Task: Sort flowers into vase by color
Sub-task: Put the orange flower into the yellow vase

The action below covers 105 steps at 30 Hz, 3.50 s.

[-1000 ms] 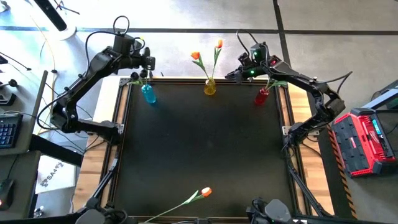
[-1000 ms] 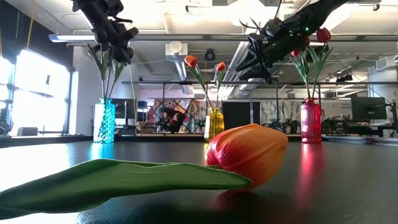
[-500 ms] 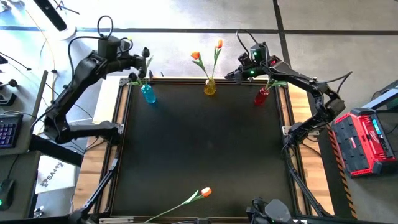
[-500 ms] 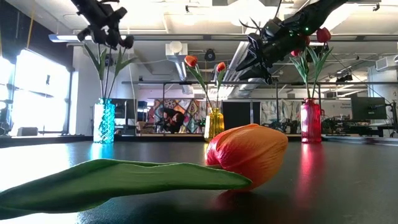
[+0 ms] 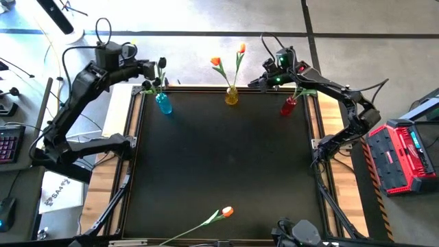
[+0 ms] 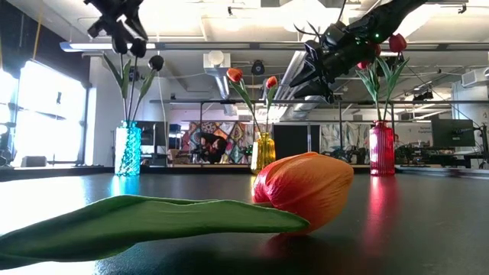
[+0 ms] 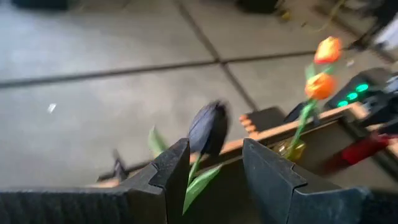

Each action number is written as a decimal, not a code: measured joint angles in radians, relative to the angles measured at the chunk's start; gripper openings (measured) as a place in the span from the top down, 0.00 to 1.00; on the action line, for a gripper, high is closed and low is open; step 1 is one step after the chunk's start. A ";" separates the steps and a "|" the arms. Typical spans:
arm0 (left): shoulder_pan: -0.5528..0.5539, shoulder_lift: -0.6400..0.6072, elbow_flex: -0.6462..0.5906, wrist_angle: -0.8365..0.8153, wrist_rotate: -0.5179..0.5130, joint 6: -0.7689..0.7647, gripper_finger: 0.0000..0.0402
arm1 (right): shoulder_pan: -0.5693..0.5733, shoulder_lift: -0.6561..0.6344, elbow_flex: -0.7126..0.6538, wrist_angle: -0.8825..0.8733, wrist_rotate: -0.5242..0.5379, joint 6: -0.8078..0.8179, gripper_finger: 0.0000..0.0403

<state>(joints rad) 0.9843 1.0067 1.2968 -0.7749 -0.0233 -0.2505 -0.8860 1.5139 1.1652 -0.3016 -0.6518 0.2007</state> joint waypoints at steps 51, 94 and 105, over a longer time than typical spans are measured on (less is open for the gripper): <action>-0.897 0.356 0.197 0.170 -0.221 0.028 0.66 | 0.118 -0.307 0.115 -0.221 0.208 -0.378 0.62; -1.573 0.748 0.196 -0.043 -0.208 -0.760 0.66 | 0.985 -0.439 0.192 -0.691 0.661 0.160 0.62; -1.622 0.891 0.196 0.015 -0.073 -0.824 0.66 | 1.161 -0.439 -0.023 -0.474 0.788 0.320 0.62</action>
<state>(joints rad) -0.6381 1.8975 1.4933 -0.7601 -0.0962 -1.0747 0.2753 1.0748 1.1418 -0.7760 0.1363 0.5204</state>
